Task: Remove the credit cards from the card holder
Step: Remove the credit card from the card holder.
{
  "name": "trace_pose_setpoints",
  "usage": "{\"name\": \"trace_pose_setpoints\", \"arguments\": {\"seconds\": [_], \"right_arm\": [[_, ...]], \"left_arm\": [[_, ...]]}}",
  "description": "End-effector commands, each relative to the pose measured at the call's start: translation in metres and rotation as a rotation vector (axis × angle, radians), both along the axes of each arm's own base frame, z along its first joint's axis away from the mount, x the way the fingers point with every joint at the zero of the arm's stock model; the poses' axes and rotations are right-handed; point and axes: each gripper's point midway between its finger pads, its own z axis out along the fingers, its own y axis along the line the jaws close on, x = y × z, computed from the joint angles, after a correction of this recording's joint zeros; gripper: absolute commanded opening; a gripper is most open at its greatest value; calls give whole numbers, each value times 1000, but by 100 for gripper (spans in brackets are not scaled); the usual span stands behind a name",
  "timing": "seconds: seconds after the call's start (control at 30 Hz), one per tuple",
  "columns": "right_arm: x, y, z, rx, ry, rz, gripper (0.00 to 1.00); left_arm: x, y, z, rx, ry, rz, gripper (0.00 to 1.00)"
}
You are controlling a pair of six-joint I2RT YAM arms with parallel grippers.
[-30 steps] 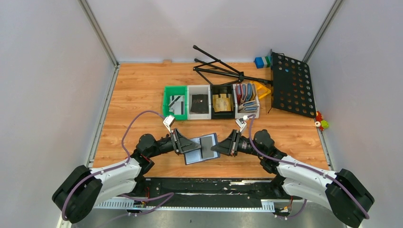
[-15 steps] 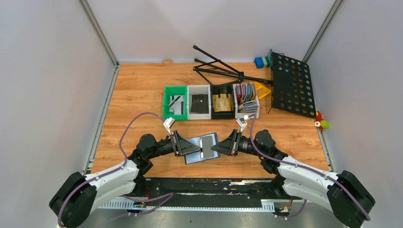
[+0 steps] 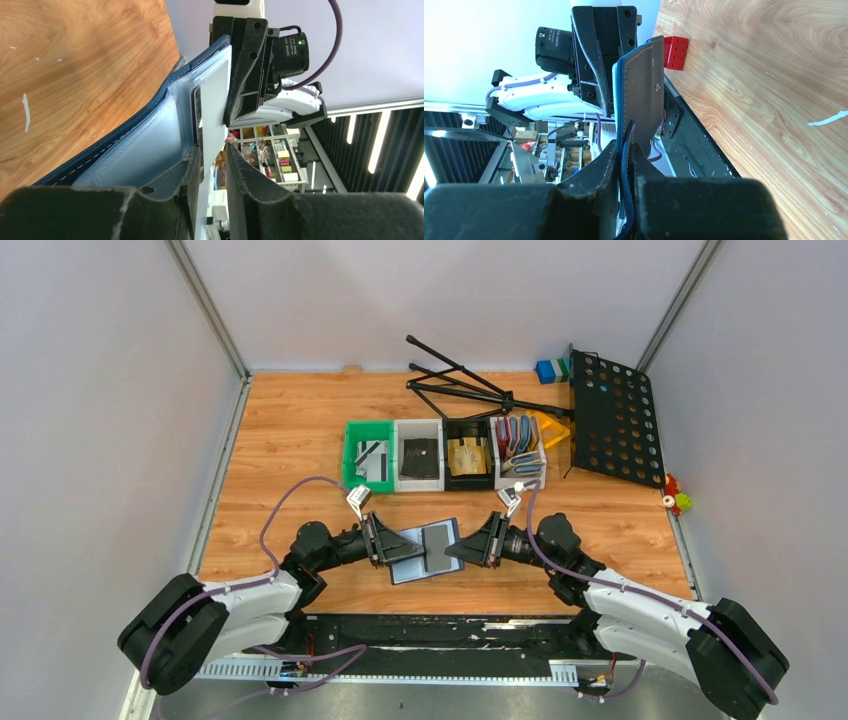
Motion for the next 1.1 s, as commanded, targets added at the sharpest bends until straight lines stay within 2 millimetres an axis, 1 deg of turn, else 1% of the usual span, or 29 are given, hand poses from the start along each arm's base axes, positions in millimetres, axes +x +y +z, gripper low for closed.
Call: {"name": "trace_pose_setpoints", "arguments": {"seconds": [0.0,0.1,0.2,0.3,0.47,0.6,0.73,0.87,0.9,0.93,1.0,1.07], "right_arm": [[-2,2,15,53,-41,14,0],[-1,1,11,41,-28,5,0],[0,-1,5,30,-20,-8,0],[-2,0,5,31,-20,1,0],[-5,3,14,65,-37,34,0],[-5,5,21,95,-41,48,0],[-6,6,24,110,-39,52,0],[-8,5,29,134,-48,57,0],[-8,5,31,135,-52,58,0],[-8,5,30,132,-49,58,0],[-8,4,27,125,-44,50,0],[-7,2,24,121,-37,35,0]], "left_arm": [[-11,-1,42,-157,-87,-48,29],[-13,0,52,-198,-96,-56,20],[-13,1,56,-215,-99,-57,16],[-14,1,59,-224,-101,-59,17],[-19,-6,62,-220,-113,-99,25],[-19,-10,56,-211,-99,-108,26],[-19,-9,56,-227,-99,-107,26],[-16,-11,45,-195,-82,-97,27],[-15,-10,44,-191,-78,-89,26],[-15,-10,44,-193,-79,-87,22],[-15,-10,45,-197,-83,-84,11],[-15,-9,46,-200,-85,-80,5]]}}
